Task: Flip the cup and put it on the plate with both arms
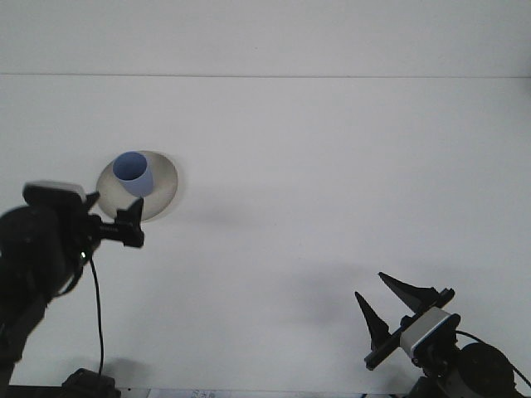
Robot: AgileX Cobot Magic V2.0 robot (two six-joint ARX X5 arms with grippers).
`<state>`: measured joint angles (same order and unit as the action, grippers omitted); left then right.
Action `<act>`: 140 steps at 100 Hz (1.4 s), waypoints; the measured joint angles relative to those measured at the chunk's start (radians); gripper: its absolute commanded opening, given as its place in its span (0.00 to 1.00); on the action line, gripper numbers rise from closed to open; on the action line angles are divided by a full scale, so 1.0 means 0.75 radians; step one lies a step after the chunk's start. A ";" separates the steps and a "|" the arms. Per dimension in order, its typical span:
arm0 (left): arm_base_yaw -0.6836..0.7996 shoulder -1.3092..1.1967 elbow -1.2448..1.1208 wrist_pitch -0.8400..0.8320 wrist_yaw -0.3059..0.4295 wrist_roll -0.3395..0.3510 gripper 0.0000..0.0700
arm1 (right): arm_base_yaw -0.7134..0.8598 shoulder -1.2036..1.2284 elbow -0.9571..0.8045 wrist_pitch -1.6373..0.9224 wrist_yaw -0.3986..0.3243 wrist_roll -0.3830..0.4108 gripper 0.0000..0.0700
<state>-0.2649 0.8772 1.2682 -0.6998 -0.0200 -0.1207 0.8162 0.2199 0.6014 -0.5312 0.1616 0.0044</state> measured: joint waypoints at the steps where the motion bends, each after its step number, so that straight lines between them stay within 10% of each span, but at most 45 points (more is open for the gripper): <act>1: -0.012 -0.022 -0.033 0.011 0.001 -0.005 0.78 | 0.000 0.000 0.000 0.000 0.000 0.000 0.54; 35: -0.203 -0.459 -0.840 0.311 0.002 -0.242 0.72 | 0.000 0.000 0.000 0.000 0.000 0.000 0.62; 46: -0.215 -0.466 -0.862 0.318 0.002 -0.258 0.30 | 0.000 0.000 0.000 0.000 0.001 0.000 0.55; 52: -0.219 -0.473 -0.855 0.334 0.004 -0.262 0.00 | 0.000 0.000 0.000 0.000 0.000 0.001 0.22; 56: -0.224 -0.476 -0.850 0.336 0.015 -0.264 0.02 | 0.000 0.000 0.000 0.000 0.000 0.001 0.00; 140: -0.227 -0.594 -0.850 0.535 0.110 -0.278 0.02 | 0.000 0.000 0.000 0.003 -0.004 0.000 0.01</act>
<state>-0.4351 0.4320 0.6308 -0.2985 0.0628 -0.3290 0.8162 0.2199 0.6014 -0.5289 0.1585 0.0044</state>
